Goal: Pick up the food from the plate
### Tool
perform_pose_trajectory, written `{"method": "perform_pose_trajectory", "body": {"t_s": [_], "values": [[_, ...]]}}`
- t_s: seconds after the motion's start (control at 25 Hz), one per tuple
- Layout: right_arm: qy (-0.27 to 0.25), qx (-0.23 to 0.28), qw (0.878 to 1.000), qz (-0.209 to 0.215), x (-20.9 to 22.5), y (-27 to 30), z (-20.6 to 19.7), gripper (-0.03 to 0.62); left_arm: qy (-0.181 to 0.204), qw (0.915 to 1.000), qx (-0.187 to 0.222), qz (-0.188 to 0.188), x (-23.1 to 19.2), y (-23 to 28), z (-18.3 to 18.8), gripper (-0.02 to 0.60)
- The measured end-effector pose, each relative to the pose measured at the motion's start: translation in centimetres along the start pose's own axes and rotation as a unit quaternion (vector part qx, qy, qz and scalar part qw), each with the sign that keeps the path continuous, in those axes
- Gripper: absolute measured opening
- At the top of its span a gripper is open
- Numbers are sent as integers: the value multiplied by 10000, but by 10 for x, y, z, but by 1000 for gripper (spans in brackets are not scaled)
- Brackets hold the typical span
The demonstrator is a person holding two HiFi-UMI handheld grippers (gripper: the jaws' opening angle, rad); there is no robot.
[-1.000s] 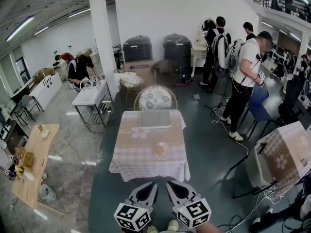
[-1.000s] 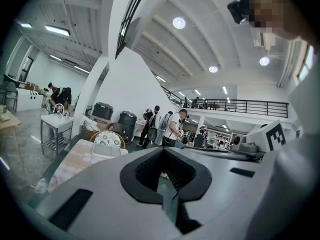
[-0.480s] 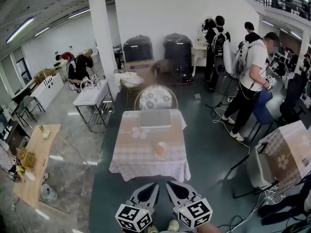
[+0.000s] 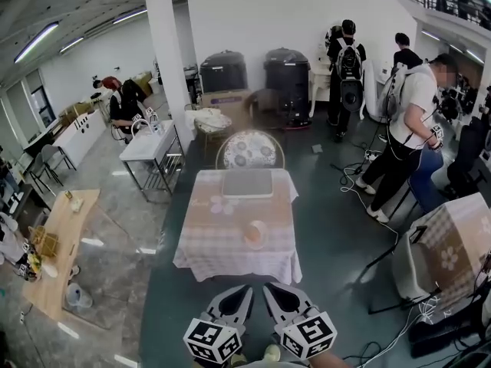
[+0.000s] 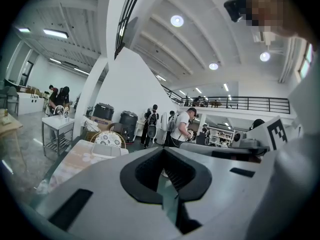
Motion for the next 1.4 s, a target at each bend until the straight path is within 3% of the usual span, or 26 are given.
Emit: {"method": "perform_pose_trajectory", "body": {"t_s": [0.8,1.4], "values": [[16,-69,10000,-50,39,13,-3,15,64,9999,-103,32,-2,42,-2,6],[-1,-377,9988,-327,89,140,-5,15,99,9994,-264,-193,-111,130,23,6]]}}
Point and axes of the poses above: the fingertips, and each gripper's own axes: y forward along the fingers, x to its right, z out of its top, the point moved 2 cm from there along -y, backward along the fingers
